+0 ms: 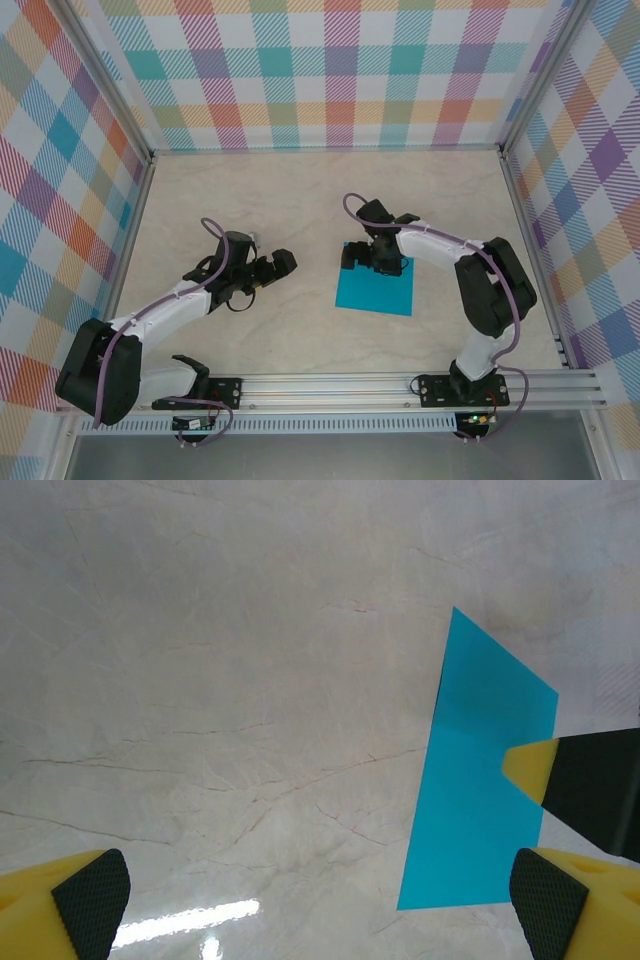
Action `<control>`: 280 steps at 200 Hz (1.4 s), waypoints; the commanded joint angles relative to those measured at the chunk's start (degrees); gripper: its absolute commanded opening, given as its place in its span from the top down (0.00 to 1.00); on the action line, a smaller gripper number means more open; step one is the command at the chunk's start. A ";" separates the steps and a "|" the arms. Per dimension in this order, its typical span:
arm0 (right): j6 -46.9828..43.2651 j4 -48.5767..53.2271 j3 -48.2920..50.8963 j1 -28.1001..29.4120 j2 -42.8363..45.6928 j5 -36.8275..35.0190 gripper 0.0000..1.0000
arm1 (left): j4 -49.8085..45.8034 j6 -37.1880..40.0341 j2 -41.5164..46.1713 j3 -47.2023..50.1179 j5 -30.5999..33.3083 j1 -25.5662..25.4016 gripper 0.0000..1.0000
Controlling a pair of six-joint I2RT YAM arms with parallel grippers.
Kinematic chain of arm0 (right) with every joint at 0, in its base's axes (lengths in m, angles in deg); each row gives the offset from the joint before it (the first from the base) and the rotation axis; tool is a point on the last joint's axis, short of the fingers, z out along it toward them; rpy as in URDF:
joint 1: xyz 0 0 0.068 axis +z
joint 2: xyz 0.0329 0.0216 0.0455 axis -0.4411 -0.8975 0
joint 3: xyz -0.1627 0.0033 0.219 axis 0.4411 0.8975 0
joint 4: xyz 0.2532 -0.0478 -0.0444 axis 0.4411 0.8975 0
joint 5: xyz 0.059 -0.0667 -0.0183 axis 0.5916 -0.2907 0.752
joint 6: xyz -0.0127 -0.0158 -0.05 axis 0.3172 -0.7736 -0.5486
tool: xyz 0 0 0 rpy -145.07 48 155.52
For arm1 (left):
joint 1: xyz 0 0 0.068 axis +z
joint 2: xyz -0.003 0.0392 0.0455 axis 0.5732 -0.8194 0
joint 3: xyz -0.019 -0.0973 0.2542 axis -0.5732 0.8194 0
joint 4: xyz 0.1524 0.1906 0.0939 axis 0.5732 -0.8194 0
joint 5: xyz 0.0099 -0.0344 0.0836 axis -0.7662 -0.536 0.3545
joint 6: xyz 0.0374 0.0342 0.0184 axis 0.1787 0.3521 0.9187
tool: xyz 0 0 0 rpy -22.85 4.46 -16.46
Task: Fold a paper plane with a square sheet of paper (pick it up from the middle)
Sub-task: Move the square sheet of paper to the center of the table.
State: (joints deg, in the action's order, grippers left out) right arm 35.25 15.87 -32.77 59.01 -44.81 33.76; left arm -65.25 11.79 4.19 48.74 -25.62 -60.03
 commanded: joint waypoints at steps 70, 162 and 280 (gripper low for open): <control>0.50 -2.73 -1.40 2.79 -6.99 6.24 0.05 | -1.63 2.17 6.06 0.47 7.52 -0.55 0.00; -4.53 -2.03 -9.87 8.78 -12.67 11.10 0.07 | -0.10 1.38 9.93 3.58 11.33 -0.26 0.00; -0.10 11.04 -16.22 10.41 -10.26 -11.64 0.00 | 3.20 2.07 1.82 1.27 5.78 -0.25 0.00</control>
State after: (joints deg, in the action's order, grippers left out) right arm 35.49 23.87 -45.92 69.66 -53.44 25.83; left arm -62.84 13.08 8.74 52.52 -16.28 -60.08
